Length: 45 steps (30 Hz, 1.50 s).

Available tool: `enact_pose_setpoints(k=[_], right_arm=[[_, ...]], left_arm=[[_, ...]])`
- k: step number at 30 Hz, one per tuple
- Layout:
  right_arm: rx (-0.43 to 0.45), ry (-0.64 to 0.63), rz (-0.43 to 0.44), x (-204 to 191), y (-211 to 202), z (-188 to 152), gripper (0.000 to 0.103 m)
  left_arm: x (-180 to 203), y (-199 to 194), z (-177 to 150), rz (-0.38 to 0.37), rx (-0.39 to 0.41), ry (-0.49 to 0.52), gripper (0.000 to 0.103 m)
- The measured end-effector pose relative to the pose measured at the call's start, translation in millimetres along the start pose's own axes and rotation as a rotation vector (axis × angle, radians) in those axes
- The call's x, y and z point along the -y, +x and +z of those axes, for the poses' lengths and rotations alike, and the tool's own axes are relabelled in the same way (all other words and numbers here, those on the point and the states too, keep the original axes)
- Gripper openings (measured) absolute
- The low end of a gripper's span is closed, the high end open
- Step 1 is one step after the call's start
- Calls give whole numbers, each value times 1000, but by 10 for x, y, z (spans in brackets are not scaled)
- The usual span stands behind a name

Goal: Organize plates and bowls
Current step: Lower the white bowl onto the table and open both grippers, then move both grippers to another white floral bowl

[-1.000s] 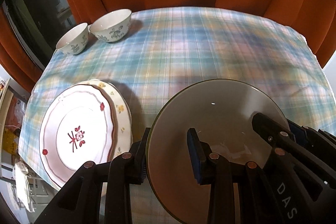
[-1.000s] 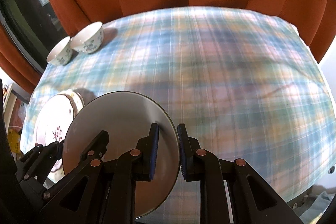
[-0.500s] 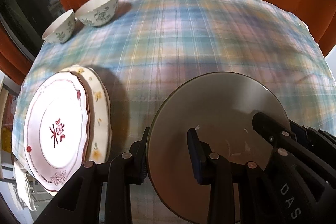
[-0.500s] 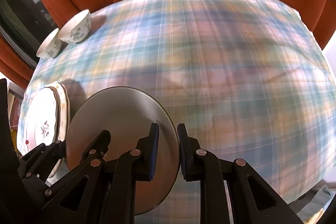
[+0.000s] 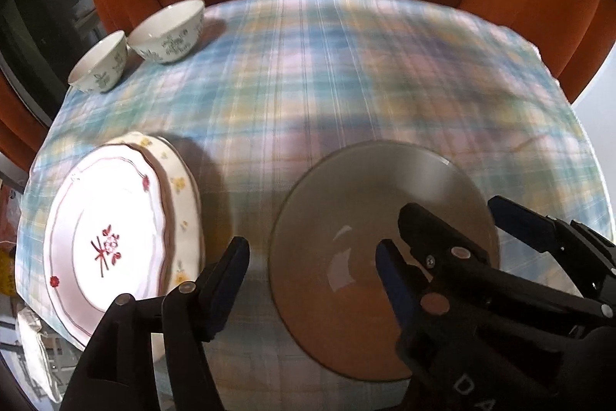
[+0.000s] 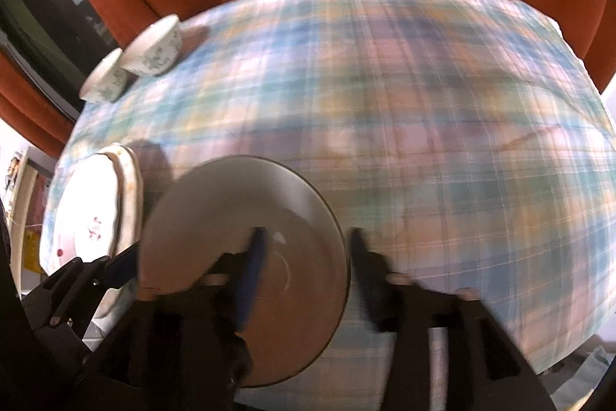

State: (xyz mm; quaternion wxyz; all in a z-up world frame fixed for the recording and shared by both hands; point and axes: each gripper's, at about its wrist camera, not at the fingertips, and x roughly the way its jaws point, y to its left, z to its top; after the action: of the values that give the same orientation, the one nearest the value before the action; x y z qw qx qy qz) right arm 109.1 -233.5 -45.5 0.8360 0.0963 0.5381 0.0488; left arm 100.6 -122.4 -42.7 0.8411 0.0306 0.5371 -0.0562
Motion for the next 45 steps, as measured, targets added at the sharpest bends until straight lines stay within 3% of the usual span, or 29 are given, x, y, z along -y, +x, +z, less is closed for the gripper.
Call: enact_pose_setpoints(k=[4, 13, 24, 30, 40, 45], right_arm=[[26, -16, -11, -99, -97, 36, 75], [77, -29, -64, -438, -203, 107, 80], [110, 9, -110, -1189, -168, 296, 80], [120, -2, -94, -1629, -78, 427, 80], [125, -41, -202, -2397, 119, 699, 80], [133, -19, -160, -2707, 267, 827, 80]], left_arm=[[-72, -76, 18, -8, 23, -10, 78], [-440, -213, 72, -22, 85, -11, 80], [-1217, -292, 280, -39, 97, -7, 80], [-1690, -312, 397, -24, 110, -18, 80], [-2445, -241, 623, -38, 126, -23, 80], [-2792, -140, 782, -48, 121, -25, 80]])
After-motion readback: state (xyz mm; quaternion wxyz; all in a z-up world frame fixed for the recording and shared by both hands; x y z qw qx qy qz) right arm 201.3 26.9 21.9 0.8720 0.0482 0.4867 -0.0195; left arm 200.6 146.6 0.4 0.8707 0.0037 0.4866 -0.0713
